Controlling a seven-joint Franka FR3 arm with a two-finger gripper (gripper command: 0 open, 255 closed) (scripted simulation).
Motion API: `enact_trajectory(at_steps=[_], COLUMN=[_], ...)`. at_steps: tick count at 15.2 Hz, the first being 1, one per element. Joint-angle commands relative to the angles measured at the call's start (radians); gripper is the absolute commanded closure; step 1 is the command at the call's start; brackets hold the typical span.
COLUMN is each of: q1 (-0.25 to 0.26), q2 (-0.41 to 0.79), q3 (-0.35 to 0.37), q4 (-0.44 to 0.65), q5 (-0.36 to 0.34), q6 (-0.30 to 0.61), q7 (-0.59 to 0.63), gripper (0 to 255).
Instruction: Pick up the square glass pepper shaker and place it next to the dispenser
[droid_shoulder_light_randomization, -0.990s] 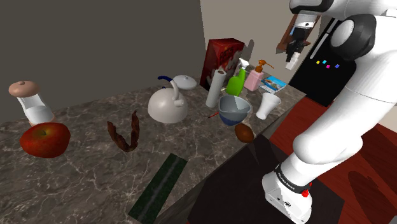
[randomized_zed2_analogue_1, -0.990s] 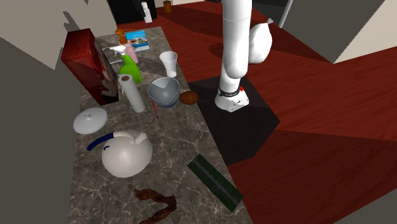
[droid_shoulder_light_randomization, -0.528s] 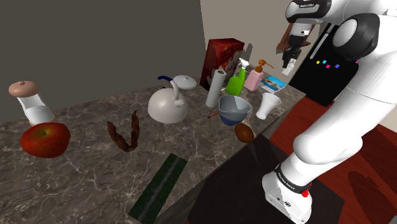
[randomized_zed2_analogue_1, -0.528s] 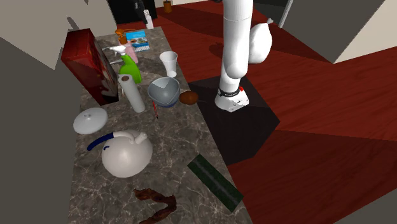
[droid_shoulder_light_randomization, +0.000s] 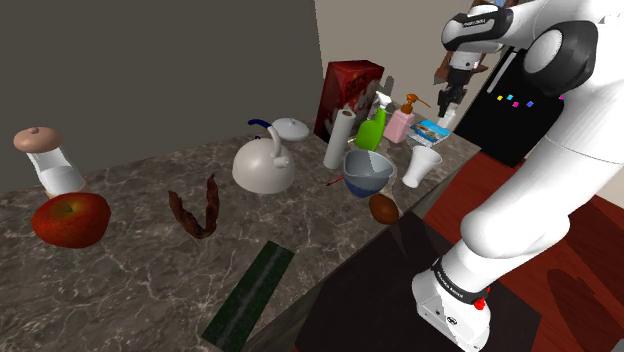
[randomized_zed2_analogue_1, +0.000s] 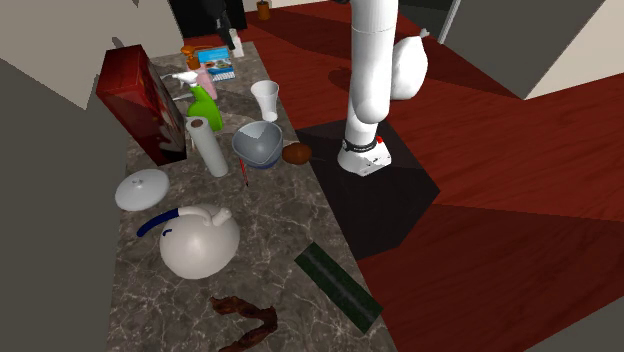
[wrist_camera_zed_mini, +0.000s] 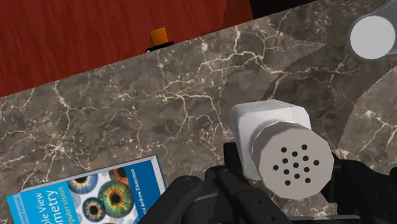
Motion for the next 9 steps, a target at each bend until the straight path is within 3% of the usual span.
enact_trajectory(at_steps=[1, 9], q1=[-0.001, -0.003], q2=[0.006, 0.024], q3=[0.0, 0.0], q4=[-0.019, -0.105], q5=[0.002, 0.008], q6=[0.025, 0.128], q7=[0.0, 0.006], gripper=[255, 255])
